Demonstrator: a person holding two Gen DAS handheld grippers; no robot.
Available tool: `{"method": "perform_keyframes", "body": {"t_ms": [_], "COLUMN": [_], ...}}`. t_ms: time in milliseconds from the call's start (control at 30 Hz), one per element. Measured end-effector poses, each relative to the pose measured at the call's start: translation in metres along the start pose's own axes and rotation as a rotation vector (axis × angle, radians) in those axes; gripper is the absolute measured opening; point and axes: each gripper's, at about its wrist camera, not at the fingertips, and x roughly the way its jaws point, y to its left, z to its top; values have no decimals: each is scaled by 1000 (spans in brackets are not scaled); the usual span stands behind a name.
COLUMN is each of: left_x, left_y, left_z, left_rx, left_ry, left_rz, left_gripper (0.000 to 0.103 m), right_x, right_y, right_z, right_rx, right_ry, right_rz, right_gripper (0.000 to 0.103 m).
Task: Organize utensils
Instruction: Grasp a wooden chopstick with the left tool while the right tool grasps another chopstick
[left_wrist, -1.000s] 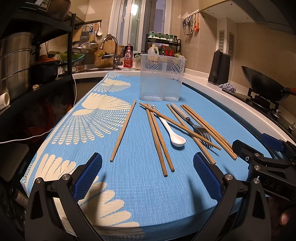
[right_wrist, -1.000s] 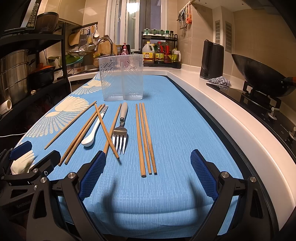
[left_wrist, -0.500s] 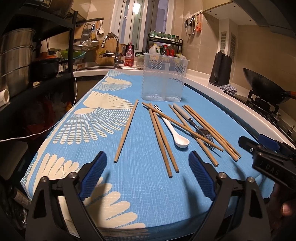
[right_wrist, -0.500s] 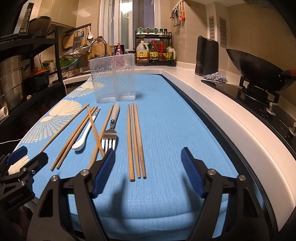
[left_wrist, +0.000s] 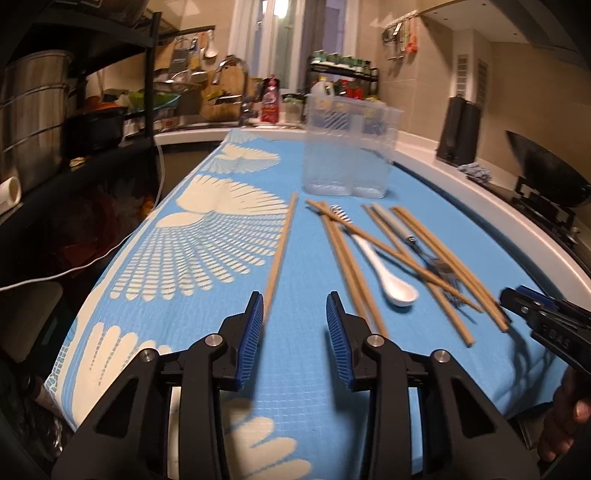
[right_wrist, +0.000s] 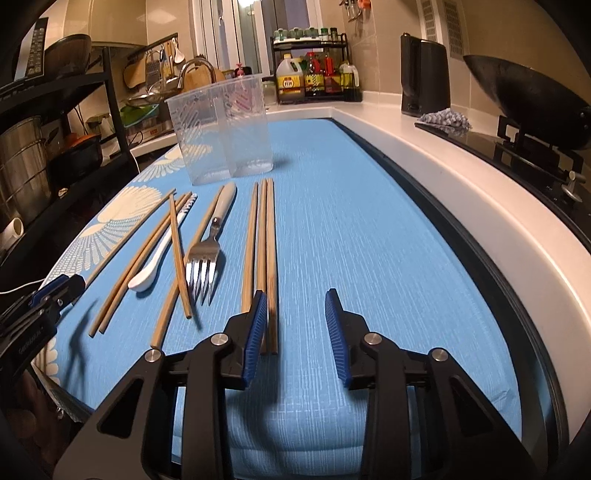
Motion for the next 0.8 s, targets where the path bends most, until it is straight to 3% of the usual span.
{"method": "perform_keyframes", "body": {"t_ms": [233, 367, 500, 700, 800], "left_x": [11, 13, 16, 15, 9], "left_y": [8, 6, 3, 7, 9], "left_z": [-4, -3, -2, -3, -8], "left_rx": [-22, -6, 10, 21, 17], "left_ry": [49, 47, 39, 26, 13], "left_rz": [28, 37, 44, 34, 9], "left_gripper": [35, 35, 26, 6, 5], "right_x": [6, 6, 6, 5, 5], "right_y": [2, 4, 3, 1, -1], "right_z": [-4, -5, -6, -7, -8], "right_rx": [-23, -40, -36, -48, -27], "right_ry": [18, 12, 4, -5, -2], "right_rz": [2, 6, 8, 19, 28], "right_gripper": [32, 21, 12, 11, 11]}}
